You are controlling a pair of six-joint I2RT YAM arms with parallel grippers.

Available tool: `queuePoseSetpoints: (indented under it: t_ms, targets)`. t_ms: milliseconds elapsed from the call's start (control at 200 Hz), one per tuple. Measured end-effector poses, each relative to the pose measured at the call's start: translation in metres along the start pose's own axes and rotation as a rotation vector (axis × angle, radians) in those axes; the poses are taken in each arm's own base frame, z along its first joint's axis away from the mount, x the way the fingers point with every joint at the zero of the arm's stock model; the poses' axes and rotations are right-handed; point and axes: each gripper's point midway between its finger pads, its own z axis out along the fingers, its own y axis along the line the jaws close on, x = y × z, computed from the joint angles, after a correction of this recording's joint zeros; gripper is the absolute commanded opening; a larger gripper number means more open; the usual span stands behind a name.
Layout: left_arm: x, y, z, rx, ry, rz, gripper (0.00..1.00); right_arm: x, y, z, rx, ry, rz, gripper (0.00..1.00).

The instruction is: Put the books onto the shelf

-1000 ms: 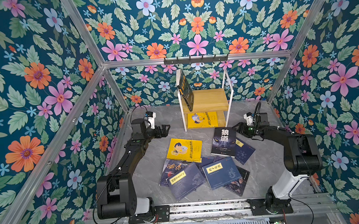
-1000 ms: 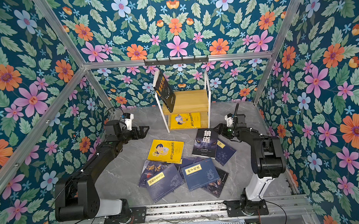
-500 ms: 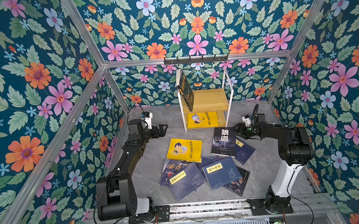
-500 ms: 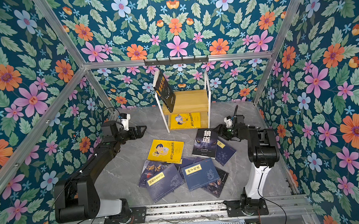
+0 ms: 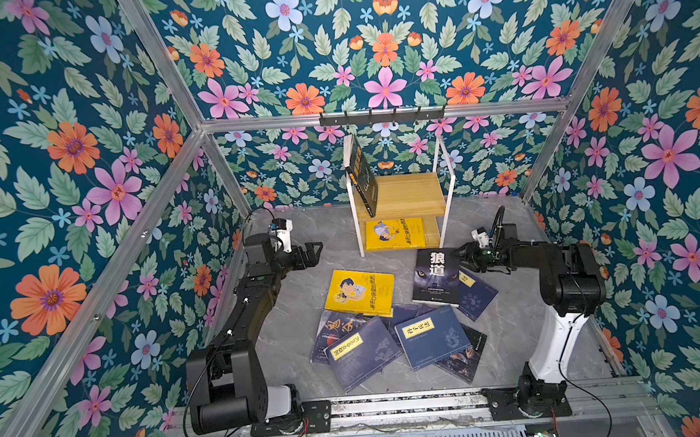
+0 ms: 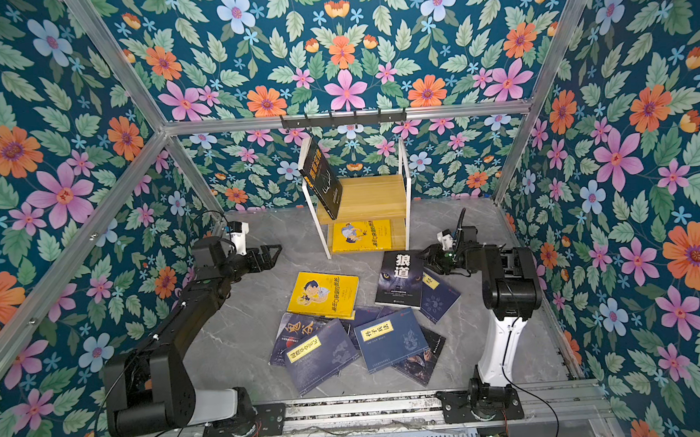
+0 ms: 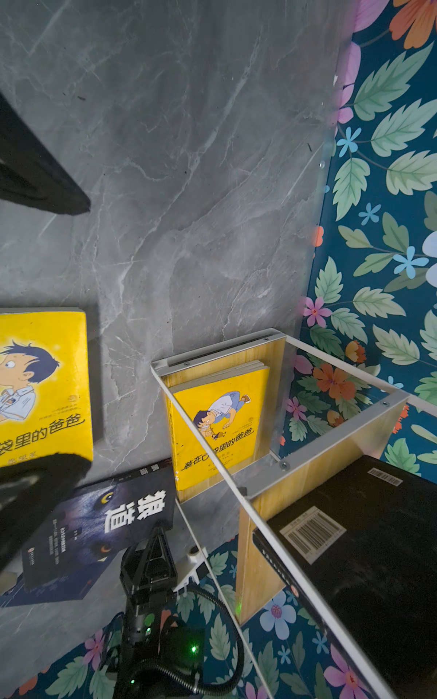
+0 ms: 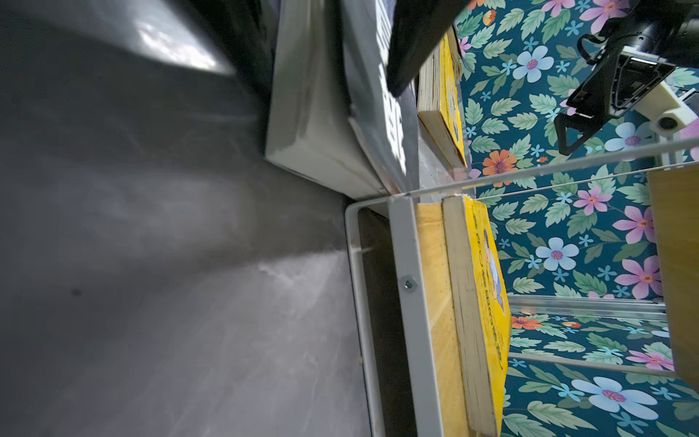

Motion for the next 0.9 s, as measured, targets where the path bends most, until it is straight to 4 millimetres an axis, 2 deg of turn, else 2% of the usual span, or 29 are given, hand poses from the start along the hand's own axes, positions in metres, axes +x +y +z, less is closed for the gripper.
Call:
queuePoseSetpoints:
  t_ms: [110,235,660,750,900]
  targets:
    - [-0.0008,0.0,-0.0015,-0.001,-0.004,0.001,1.0,0.0015,-0.004,-0.0031,-0.016,-0.004,0.025,0.37]
    - [-0.0027,0.0006,-0.0033,-0.003,-0.013,0.004,1.0,0.0014,-0.001,-0.0031,-0.033,-0.003,0.027,0.47]
    - [-0.0066,0.0013,-0.0058,-0.005,-0.029,0.009,1.0,-0.0028,0.0036,0.0038,-0.087,0.035,0.048,0.5]
    - [-0.0057,0.0018,-0.0056,-0.006,-0.028,0.006,1.0,-0.0024,0.0041,0.0044,-0.094,0.041,0.049,0.49]
    - [-0.0046,0.0022,-0.0055,-0.006,-0.027,0.004,1.0,0.0018,0.0028,0.0047,-0.097,0.049,0.055,0.4]
